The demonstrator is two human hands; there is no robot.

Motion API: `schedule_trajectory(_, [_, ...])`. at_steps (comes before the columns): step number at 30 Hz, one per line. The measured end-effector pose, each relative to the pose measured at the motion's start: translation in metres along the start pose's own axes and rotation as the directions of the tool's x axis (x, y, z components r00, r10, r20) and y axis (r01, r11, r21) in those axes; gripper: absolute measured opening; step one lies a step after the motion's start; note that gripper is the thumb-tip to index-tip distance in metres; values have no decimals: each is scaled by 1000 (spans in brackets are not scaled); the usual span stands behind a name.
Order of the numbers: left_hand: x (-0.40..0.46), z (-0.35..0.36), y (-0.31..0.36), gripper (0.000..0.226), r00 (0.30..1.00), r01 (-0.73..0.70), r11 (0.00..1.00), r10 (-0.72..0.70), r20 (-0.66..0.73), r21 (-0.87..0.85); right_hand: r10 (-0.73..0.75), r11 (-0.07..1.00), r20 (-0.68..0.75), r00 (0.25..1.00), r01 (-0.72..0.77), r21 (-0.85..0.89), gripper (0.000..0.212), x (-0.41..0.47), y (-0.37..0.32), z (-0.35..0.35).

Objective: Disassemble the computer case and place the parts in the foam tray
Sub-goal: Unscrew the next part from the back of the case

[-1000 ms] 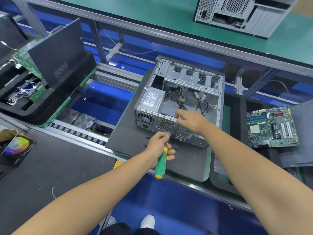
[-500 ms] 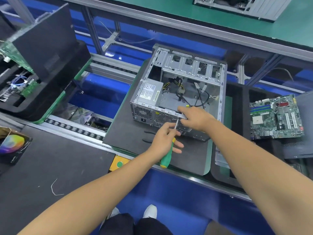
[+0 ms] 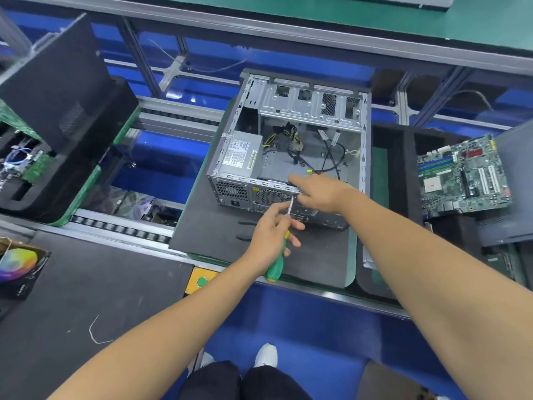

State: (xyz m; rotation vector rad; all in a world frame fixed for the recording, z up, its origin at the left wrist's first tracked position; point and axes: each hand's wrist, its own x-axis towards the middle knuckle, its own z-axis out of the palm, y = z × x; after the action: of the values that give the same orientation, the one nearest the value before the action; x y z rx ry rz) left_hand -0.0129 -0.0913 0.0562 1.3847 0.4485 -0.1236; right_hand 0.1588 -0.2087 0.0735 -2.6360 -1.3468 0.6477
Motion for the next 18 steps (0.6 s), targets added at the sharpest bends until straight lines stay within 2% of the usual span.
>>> schedule_trajectory(13, [2, -1, 2, 31, 1000, -18, 997, 18, -7, 79, 16, 999, -6, 1000, -16, 31, 10, -6, -6, -5])
schedule_trajectory(18, [-1, 1, 4, 29, 1000, 8, 1000, -8, 8, -10, 13, 1000, -15, 1000, -12, 27, 12, -6, -6, -5])
